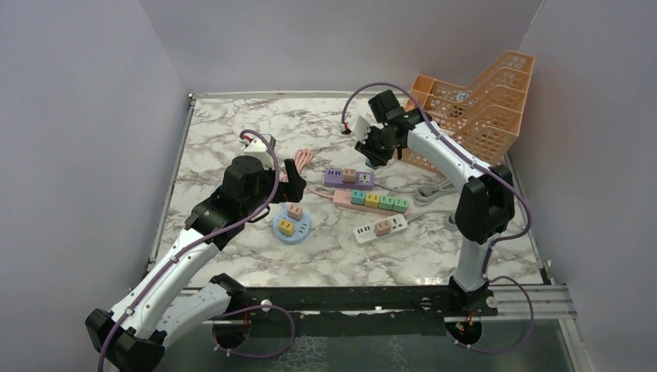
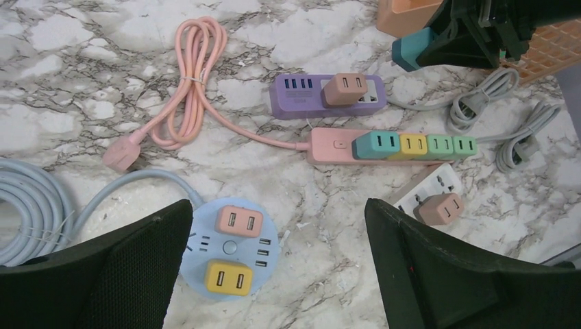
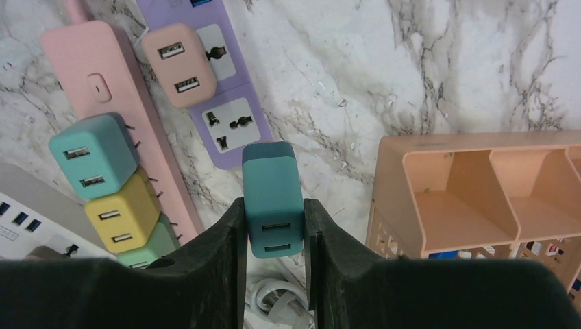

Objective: Insert the plug

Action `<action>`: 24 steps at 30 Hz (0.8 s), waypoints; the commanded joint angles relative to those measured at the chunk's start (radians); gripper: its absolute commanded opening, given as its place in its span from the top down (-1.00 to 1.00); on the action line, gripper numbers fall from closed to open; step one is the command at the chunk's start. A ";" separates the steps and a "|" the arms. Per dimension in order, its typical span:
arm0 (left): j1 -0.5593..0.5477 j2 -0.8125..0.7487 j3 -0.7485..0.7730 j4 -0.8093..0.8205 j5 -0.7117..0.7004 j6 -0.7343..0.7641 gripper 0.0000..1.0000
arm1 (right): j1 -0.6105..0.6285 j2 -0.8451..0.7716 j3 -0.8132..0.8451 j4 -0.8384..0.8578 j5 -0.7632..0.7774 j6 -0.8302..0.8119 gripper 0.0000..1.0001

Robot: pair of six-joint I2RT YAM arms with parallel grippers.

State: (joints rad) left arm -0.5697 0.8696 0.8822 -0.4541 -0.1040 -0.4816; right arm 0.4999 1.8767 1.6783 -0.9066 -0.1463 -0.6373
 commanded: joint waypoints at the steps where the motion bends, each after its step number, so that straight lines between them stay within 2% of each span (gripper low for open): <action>1: 0.004 0.000 0.015 0.005 -0.003 0.075 -0.99 | 0.002 0.067 0.057 -0.113 0.001 -0.095 0.98; 8: 0.004 0.022 0.021 0.026 -0.008 0.081 -0.99 | 0.006 0.138 0.146 -0.163 -0.022 -0.108 0.98; 16: 0.004 0.024 0.074 0.044 -0.094 0.159 -0.99 | 0.040 0.141 0.125 -0.173 -0.035 -0.146 0.98; 24: 0.004 0.027 0.093 0.043 -0.136 0.164 -0.99 | 0.078 0.211 0.168 -0.192 0.003 -0.161 0.98</action>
State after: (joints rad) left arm -0.5694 0.8978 0.9485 -0.4316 -0.1917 -0.3393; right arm 0.5621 2.0357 1.8042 -1.0740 -0.1509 -0.7734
